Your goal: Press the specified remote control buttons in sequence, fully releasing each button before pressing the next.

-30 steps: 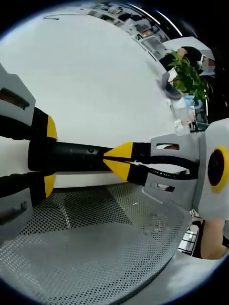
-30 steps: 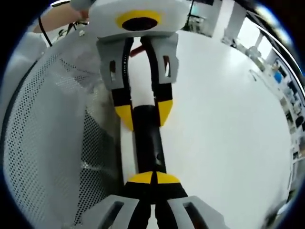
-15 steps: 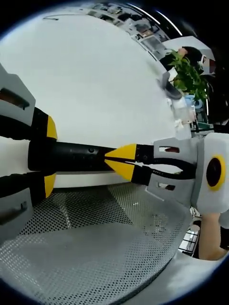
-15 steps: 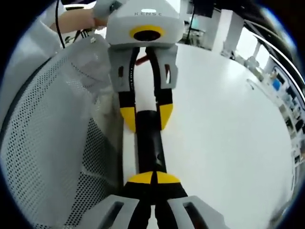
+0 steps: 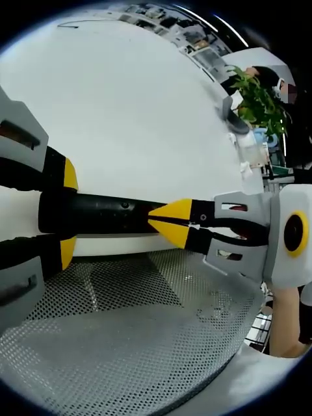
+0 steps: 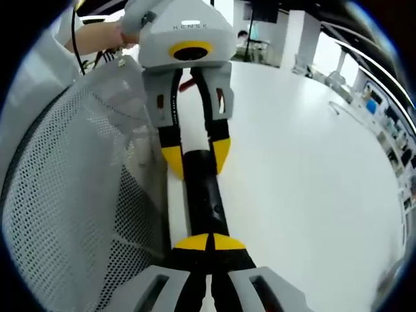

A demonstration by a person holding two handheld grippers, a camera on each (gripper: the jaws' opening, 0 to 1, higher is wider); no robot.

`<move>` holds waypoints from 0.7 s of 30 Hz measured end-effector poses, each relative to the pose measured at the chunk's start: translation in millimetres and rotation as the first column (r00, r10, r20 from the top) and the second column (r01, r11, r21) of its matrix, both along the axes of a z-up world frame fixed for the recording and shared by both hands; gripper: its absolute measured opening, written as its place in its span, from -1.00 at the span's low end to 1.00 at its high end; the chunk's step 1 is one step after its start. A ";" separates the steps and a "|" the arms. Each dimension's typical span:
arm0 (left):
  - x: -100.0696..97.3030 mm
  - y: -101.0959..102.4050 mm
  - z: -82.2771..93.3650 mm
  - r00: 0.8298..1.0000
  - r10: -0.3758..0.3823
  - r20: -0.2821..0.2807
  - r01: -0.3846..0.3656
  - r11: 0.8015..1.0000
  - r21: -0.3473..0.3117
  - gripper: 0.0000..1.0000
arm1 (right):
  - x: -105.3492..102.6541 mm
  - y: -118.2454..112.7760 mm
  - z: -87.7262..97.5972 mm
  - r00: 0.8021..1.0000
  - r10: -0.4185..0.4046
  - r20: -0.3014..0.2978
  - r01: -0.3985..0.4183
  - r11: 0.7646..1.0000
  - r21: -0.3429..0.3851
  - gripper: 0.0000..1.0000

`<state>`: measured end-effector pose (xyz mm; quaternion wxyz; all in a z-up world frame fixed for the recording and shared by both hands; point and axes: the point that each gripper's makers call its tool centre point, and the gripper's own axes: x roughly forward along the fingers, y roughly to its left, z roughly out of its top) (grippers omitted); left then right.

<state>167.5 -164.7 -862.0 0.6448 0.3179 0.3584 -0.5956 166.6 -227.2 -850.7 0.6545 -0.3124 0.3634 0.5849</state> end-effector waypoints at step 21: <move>0.0 0.1 -0.3 1.000 -0.014 -0.004 0.014 1.000 0.012 -0.52 | -0.2 -4.2 -1.4 0.999 0.047 0.019 -0.046 0.996 -0.073 -1.00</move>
